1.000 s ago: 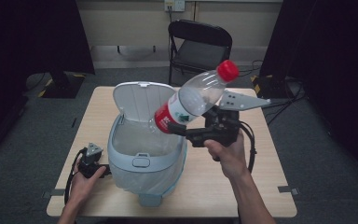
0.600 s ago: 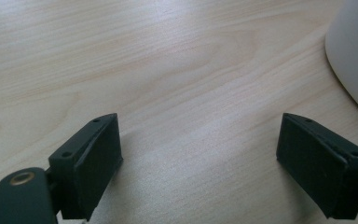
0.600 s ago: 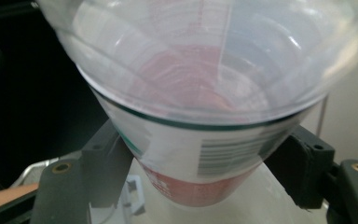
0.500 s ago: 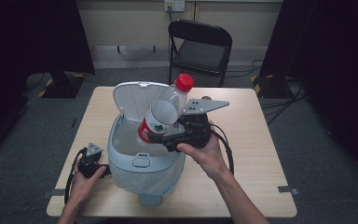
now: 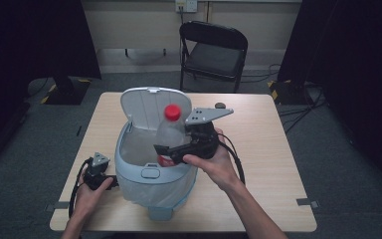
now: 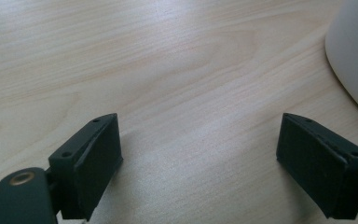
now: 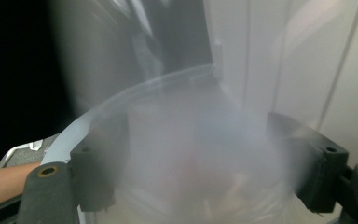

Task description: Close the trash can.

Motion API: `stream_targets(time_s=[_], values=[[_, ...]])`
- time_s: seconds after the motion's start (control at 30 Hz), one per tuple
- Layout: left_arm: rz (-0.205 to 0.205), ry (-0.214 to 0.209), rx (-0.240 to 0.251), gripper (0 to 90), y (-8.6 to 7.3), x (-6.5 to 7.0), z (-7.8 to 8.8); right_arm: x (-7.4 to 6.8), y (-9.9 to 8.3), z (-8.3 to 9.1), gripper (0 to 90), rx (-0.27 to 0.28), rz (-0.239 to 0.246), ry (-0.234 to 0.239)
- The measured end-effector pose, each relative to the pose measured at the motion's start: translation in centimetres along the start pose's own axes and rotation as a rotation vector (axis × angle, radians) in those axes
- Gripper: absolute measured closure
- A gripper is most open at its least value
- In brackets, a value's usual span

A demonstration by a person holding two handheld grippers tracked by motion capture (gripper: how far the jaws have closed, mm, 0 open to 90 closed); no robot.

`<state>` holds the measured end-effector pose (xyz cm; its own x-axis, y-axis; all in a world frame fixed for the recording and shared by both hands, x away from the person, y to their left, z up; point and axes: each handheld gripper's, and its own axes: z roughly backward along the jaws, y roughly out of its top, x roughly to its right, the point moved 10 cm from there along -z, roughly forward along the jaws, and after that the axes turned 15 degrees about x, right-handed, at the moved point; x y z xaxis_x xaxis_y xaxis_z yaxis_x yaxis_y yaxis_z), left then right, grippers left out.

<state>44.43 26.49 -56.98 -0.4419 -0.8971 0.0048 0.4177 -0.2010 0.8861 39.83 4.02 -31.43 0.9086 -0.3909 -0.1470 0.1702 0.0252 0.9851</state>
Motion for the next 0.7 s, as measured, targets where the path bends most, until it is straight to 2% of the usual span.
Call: stream_targets(time_s=[0.3, 0.7], values=[[0.0, -0.001, 0.0, 13.2, 0.0, 0.0, 0.0, 0.2, 0.7, 0.8, 24.8, 0.043, -0.006, -0.004], [-0.003, -0.001, -0.001, 12.9, 0.0, 0.0, 0.0, 2.7, 1.5, 3.8, 29.7, 0.083, -0.005, -0.085]])
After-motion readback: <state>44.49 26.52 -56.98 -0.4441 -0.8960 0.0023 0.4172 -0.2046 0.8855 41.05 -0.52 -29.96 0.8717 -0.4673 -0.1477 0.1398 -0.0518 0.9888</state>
